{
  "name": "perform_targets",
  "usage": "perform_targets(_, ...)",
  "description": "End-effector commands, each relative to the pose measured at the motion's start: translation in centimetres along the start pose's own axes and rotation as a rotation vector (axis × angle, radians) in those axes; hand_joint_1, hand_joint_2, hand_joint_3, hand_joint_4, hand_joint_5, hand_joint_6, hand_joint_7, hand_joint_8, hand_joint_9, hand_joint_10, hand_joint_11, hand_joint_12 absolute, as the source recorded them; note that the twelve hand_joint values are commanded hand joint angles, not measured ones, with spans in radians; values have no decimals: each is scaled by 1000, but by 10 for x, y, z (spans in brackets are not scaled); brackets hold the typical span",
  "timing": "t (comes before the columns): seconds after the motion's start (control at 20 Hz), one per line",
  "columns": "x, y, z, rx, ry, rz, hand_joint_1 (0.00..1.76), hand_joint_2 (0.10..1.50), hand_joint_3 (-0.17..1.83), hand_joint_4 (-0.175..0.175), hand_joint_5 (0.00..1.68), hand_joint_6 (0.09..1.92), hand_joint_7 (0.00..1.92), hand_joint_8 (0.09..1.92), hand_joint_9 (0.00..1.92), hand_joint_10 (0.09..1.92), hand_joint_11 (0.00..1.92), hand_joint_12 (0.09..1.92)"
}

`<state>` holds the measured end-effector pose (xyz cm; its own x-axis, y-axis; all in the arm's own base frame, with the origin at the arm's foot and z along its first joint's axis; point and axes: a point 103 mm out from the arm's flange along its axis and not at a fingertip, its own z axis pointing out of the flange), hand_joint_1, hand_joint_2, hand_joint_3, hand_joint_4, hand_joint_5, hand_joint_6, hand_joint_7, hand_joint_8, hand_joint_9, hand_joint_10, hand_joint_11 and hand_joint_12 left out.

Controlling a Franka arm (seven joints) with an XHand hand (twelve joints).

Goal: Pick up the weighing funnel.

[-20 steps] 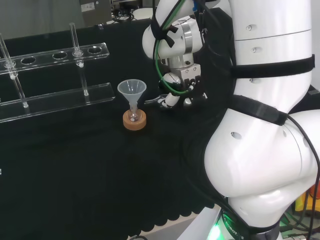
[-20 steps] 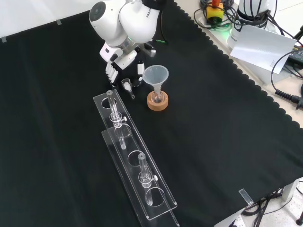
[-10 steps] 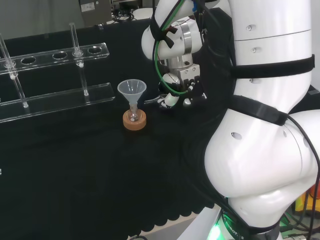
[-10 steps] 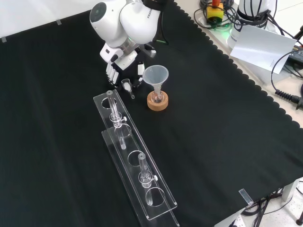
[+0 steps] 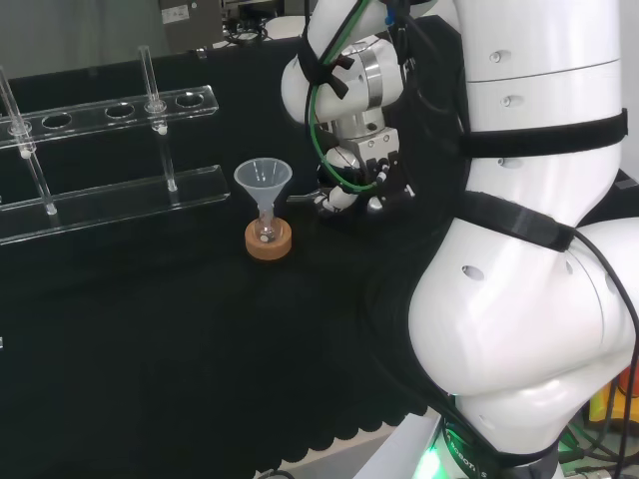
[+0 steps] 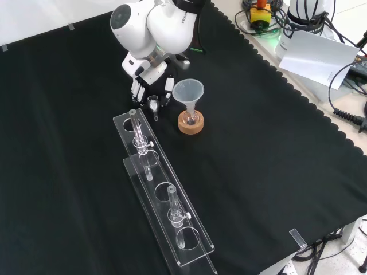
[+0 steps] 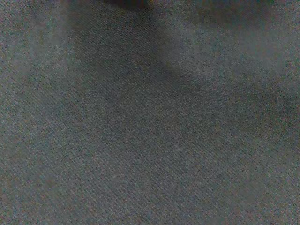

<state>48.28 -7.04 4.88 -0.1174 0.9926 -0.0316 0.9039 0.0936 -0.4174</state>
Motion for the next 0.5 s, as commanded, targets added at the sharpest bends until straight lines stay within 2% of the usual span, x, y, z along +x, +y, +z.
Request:
perform_targets(0.05,-15,-10,-5,1,6,19,1029,1079,39,175,1014,962,1246,417,1404,128,1156,859)
perform_targets(0.5,-25,-23,-10,-30,34,45,1023,1088,35,175,1001,985,1255,403,1422,108,1172,844)
